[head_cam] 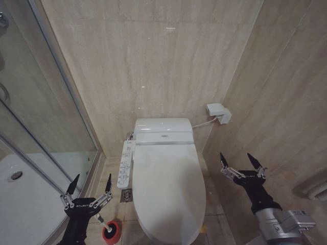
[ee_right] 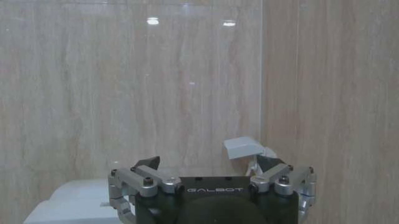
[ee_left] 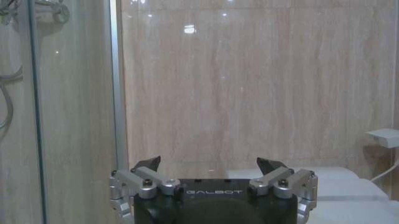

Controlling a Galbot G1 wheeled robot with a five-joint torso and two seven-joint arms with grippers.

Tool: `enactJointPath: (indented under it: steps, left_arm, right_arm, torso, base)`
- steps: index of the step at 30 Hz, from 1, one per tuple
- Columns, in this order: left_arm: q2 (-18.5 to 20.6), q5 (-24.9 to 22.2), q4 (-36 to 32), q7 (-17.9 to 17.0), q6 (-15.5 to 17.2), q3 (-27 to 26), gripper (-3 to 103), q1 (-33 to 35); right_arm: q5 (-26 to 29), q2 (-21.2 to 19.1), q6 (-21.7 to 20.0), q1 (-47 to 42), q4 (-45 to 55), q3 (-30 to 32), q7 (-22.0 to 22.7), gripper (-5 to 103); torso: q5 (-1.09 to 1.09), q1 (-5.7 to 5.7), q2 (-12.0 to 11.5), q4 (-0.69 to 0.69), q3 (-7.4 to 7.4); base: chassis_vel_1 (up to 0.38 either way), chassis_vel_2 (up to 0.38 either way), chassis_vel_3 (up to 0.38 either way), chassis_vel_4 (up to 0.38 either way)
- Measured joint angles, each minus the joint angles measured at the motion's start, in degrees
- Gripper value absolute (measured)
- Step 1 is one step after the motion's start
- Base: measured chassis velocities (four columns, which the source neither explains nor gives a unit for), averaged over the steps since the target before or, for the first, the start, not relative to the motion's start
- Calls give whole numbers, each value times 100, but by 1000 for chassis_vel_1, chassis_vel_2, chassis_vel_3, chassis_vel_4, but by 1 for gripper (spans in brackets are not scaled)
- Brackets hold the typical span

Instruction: Open the toilet lid, clean the toilet bowl with a toilet brush, close the toilet lid, and flush.

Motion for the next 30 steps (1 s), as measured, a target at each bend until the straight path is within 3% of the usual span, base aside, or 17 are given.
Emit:
enactJointPath:
  steps: [30]
  left_arm:
    - [0,0,0,0,0,0,100,0]
  right_arm:
    - [0,0,0,0,0,0,0,100]
  torso:
    - [0,0,0,0,0]
  base:
    - [0,0,0,0]
